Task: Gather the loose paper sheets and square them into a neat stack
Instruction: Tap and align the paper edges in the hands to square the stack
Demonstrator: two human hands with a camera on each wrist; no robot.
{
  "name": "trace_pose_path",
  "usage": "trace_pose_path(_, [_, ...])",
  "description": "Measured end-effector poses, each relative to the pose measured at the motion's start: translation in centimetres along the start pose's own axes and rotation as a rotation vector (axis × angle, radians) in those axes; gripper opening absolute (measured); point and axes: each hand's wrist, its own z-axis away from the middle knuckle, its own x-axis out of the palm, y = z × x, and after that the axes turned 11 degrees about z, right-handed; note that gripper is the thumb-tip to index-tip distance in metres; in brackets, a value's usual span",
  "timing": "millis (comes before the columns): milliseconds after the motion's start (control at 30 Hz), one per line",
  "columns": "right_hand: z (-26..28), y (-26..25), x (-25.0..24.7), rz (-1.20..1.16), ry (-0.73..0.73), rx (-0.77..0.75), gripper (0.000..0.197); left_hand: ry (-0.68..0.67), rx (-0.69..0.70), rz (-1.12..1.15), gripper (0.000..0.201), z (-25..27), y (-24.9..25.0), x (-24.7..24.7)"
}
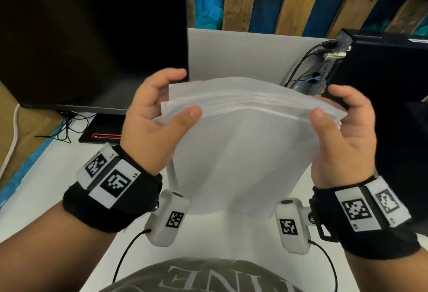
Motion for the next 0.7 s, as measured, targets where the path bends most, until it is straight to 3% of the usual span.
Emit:
trace_pose_path(100, [-0.7,0.1,0.0,0.032,0.037,-0.081,0.015,0.052,0.021,-0.034,0.014,-0.8,0.4,0.3])
trace_pose_path(300, [-1.2,0.5,0.4,0.164,0.033,-0.012,0.006,0.110,-0.069,0.079,0.017,-0.9,-0.6,0.2])
trace_pose_path(333, [-1.1,0.6,0.3,0.163,0.008,-0.003,0.008,0.086,-0.075,0.105,0.011,-0.9,-0.8,0.0])
trace_pose_path(367, [-1.1,0.8,0.2,0.154,-0.022,0.004,0.020,0.054,-0.088,0.133,0.018,-0.9,-1.1,-0.3])
trace_pose_path(433, [-0.9,1.6,-0.1,0.130,-0.078,0.034,0.047,0.006,-0.155,0.128,0.052,-0.5,-2.0,-0.8])
trace_pose_path(467, [-0.7,2.1,-0.1,0.130,-0.079,0.073,0.055,0.017,-0.195,0.086,0.058,-0.3,-2.6,-0.9])
trace_pose_path(533, [-0.2,2.8,0.1,0.108,-0.052,0.187,0.051,0.088,-0.286,-0.029,0.045,0.3,-3.6,-0.8])
trace_pose_path(600, [0.5,2.8,0.5,0.095,-0.028,0.262,0.032,0.188,-0.338,-0.086,0.024,0.8,-4.3,-0.6])
trace_pose_path(700, [1.2,2.1,0.6,0.067,0.006,0.233,0.024,0.199,-0.304,-0.045,0.023,1.2,-3.7,-0.4])
